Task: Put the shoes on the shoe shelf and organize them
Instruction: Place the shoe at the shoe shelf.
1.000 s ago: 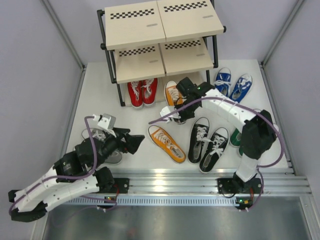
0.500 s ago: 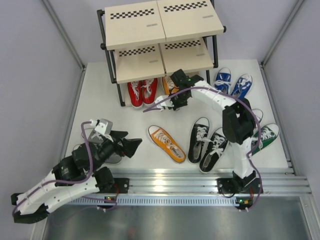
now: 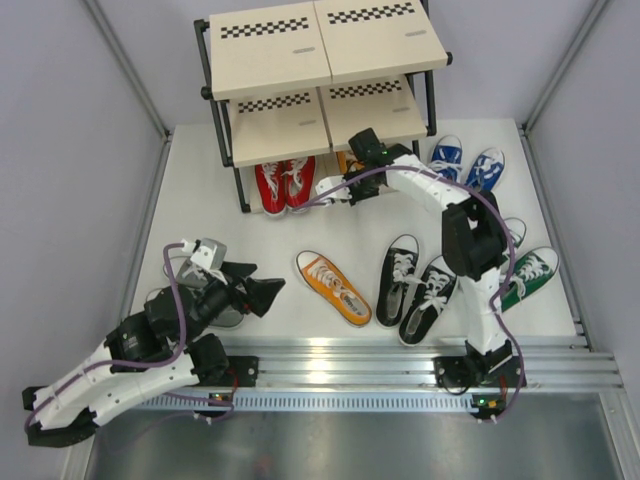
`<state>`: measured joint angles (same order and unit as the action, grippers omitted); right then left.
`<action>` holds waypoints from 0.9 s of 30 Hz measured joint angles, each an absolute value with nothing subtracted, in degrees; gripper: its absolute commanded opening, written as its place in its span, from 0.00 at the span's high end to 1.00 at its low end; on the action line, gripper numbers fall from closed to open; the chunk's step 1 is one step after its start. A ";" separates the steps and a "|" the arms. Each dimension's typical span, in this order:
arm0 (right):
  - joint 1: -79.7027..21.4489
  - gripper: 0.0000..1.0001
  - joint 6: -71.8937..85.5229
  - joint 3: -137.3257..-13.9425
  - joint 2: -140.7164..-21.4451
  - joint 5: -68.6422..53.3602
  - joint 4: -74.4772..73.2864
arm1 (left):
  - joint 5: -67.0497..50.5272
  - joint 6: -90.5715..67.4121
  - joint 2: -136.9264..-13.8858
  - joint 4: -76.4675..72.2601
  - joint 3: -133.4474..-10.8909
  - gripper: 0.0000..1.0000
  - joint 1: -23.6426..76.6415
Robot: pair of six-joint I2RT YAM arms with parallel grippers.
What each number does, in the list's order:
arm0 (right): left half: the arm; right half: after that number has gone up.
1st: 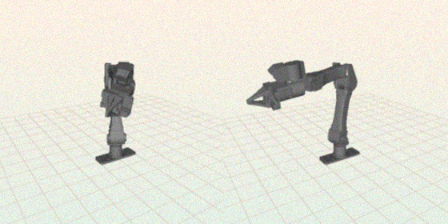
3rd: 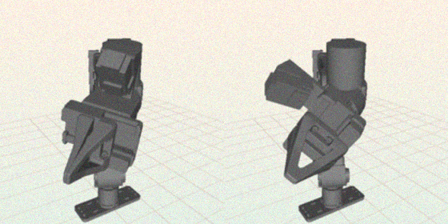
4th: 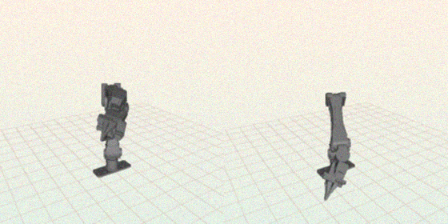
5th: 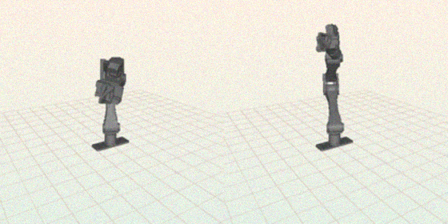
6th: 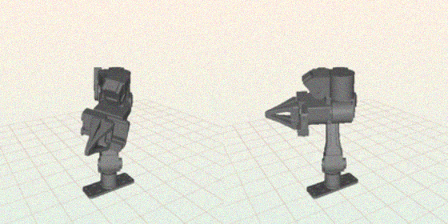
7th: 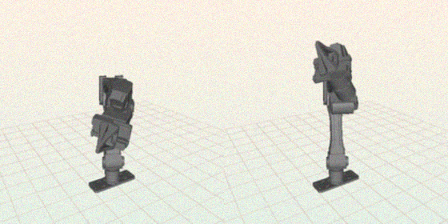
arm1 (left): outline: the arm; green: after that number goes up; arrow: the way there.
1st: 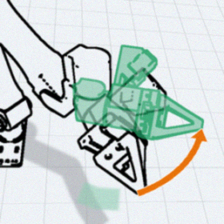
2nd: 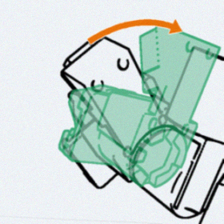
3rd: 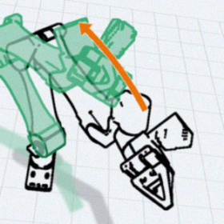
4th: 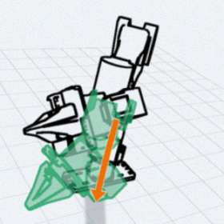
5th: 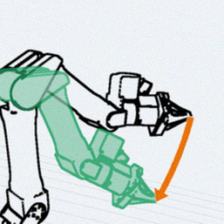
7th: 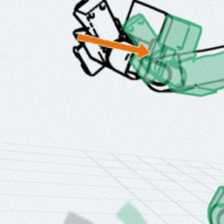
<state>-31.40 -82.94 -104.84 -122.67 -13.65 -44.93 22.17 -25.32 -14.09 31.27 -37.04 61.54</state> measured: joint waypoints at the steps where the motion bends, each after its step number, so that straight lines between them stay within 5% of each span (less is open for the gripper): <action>1: -31.31 0.96 -82.96 -105.14 -122.83 -13.34 -44.91 | 22.13 -25.30 -14.09 31.27 -37.04 0.12 61.54; 27: -30.20 0.55 -82.46 -105.27 -123.50 -11.25 -36.62 | 21.80 -25.30 -14.09 31.24 -36.93 0.12 61.54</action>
<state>-30.20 -82.46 -105.27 -123.50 -11.25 -36.62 21.80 -25.30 -14.09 31.24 -36.93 61.54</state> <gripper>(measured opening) 0.423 0.885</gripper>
